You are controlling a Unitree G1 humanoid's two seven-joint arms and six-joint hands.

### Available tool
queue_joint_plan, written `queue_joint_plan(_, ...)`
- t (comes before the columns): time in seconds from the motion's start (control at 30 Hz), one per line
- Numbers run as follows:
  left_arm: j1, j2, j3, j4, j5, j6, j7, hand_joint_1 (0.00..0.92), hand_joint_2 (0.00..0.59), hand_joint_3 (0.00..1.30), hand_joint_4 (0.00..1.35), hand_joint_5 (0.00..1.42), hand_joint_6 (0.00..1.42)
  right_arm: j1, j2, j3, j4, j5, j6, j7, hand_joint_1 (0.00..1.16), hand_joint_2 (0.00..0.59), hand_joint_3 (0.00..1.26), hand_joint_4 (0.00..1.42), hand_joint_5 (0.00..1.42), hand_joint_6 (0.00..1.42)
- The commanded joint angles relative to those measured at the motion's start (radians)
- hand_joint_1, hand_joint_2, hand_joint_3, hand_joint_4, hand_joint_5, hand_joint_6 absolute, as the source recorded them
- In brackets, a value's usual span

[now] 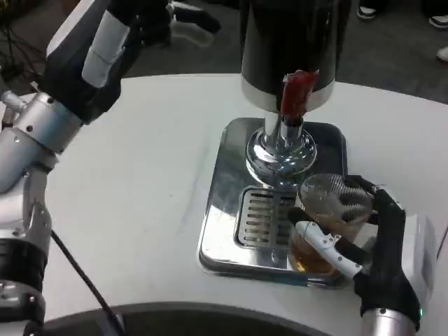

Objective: Grasp the cup under the faucet to collect the drink, then remove the cup.

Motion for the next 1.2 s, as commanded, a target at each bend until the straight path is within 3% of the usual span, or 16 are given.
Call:
queue_joint_plan(0.03, 0.069, 0.046, 0.01, -0.025, 0.008, 0.014, 0.034, 0.0, 0.013, 0.34, 0.37, 0.47, 0.52, 0.038, 0.003, 0.005, -0.081, -0.012, -0.003, 0.024, 0.79, 0.2, 0.71, 0.9, 1.15, 1.31)
queue_joint_plan(0.43, 0.303, 0.155, -0.041, -0.109, 0.167, -0.047, 0.164, 0.0, 0.014, 0.34, 0.36, 0.44, 0.5, 0.15, -0.003, 0.021, -0.311, -0.028, 0.039, 0.146, 0.8, 0.19, 0.74, 0.92, 1.17, 1.34)
queue_joint_plan(0.87, 0.425, 0.202, -0.151, -0.147, 0.359, -0.055, 0.297, 0.0, 0.039, 0.27, 0.22, 0.26, 0.32, 0.213, 0.003, 0.084, -0.4, -0.075, 0.058, 0.209, 0.8, 0.189, 0.76, 0.96, 1.2, 1.37)
queue_joint_plan(1.0, 0.466, 0.225, -0.201, -0.242, 0.436, -0.044, 0.315, 0.0, 0.05, 0.21, 0.12, 0.17, 0.25, 0.212, 0.005, 0.099, -0.421, -0.094, 0.055, 0.224, 0.81, 0.184, 0.76, 0.97, 1.2, 1.39)
queue_joint_plan(1.2, 0.545, 0.232, -0.221, -0.408, 0.455, -0.001, 0.324, 0.0, 0.052, 0.18, 0.06, 0.11, 0.21, 0.225, -0.005, 0.118, -0.454, -0.095, 0.055, 0.265, 0.81, 0.177, 0.77, 0.98, 1.21, 1.39)
